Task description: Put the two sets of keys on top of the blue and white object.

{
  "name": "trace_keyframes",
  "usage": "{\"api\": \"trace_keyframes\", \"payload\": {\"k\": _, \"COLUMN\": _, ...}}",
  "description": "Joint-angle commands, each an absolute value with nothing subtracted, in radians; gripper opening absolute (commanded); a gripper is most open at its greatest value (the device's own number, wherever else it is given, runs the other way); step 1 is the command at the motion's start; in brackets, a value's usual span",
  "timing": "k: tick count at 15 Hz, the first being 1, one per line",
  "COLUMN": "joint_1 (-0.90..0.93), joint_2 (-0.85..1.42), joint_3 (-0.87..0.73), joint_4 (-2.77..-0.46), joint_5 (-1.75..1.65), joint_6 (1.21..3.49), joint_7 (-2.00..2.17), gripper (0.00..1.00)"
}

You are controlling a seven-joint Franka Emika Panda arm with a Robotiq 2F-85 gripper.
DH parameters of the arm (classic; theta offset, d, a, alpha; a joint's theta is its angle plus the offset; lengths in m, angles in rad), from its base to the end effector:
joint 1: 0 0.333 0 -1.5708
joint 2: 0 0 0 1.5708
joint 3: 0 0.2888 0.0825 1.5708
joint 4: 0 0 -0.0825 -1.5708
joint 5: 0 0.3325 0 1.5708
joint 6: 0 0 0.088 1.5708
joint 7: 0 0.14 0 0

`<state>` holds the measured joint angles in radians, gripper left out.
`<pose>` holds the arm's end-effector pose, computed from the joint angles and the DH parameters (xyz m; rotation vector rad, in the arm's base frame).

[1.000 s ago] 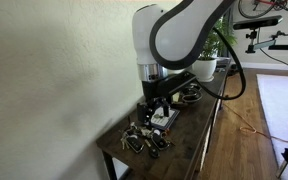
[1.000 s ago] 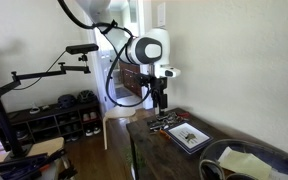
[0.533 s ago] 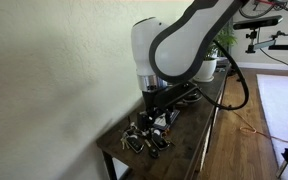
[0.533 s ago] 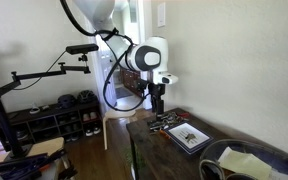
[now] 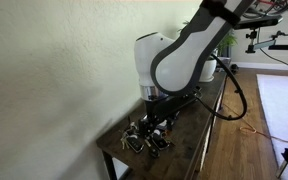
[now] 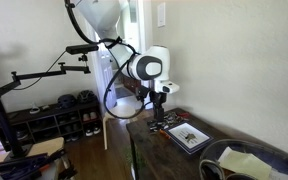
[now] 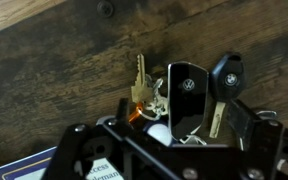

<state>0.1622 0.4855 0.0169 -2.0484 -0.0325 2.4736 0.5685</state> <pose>0.5361 0.0966 0.1791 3.0564 -0.5641 -0.0806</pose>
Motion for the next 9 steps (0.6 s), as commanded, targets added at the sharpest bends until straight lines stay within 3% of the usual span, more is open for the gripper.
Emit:
{"api": "trace_keyframes", "payload": {"k": 1, "joint_1": 0.188, "joint_2": 0.506, "joint_3": -0.006, "joint_4": -2.038, "joint_5": 0.002, "joint_6": 2.486, "joint_7": 0.595, "gripper": 1.00}}
{"api": "trace_keyframes", "payload": {"k": 3, "joint_1": 0.187, "joint_2": 0.514, "joint_3": -0.004, "joint_4": -2.031, "joint_5": 0.015, "joint_6": 2.481, "joint_7": 0.590, "gripper": 0.74}}
{"api": "trace_keyframes", "payload": {"k": 9, "joint_1": 0.187, "joint_2": 0.515, "joint_3": -0.005, "joint_4": -2.029, "joint_5": 0.033, "joint_6": 2.490, "joint_7": 0.585, "gripper": 0.33}}
